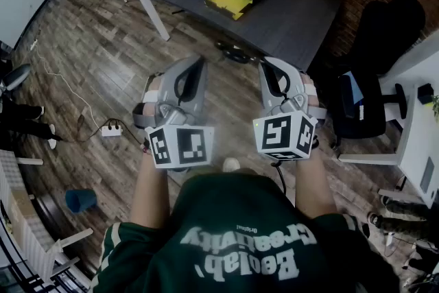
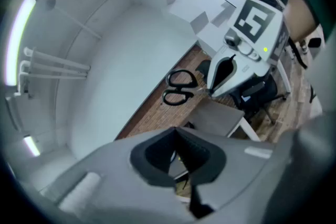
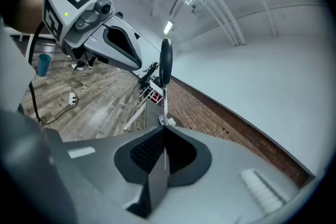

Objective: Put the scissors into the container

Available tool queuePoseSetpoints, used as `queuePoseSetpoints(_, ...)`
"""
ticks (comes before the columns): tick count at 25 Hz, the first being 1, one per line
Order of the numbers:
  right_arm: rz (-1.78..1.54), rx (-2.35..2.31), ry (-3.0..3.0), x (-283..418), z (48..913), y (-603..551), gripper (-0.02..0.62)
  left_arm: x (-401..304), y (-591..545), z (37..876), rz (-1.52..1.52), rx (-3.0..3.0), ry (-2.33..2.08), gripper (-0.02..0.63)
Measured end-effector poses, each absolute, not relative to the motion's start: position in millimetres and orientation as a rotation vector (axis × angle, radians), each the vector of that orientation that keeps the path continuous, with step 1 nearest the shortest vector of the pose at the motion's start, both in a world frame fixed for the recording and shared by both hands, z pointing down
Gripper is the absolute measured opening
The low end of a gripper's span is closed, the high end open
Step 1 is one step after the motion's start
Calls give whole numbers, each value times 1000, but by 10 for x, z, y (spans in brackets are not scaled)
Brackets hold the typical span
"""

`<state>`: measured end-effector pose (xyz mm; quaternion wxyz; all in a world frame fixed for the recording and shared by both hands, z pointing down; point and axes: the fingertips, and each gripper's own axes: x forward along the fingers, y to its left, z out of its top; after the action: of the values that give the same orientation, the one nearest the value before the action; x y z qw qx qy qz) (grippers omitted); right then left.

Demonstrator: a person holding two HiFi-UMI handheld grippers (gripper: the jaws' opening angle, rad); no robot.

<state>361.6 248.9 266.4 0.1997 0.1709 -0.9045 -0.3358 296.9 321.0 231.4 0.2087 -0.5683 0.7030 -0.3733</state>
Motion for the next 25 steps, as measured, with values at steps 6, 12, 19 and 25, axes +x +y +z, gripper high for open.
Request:
queuePoseSetpoints(6,-947,476,-2531,3566,2639,2514,12,2910,3225,2284,-1053,-1557,1952,2)
queuePoseSetpoints(12,-956,466,-2535,3540,2657,2557,12,2897,3266,2297,-1058,-1551,1955,2)
queuePoseSetpoints(19,-958,443,-2542,3495,2660,2558,12,2888,3260,2292,-1068,-1546,1960,2)
queuePoseSetpoints(25,-957,437,-2549,3426,2657,2549,12,2811,3253,2302,-1076,-1543,1966,2)
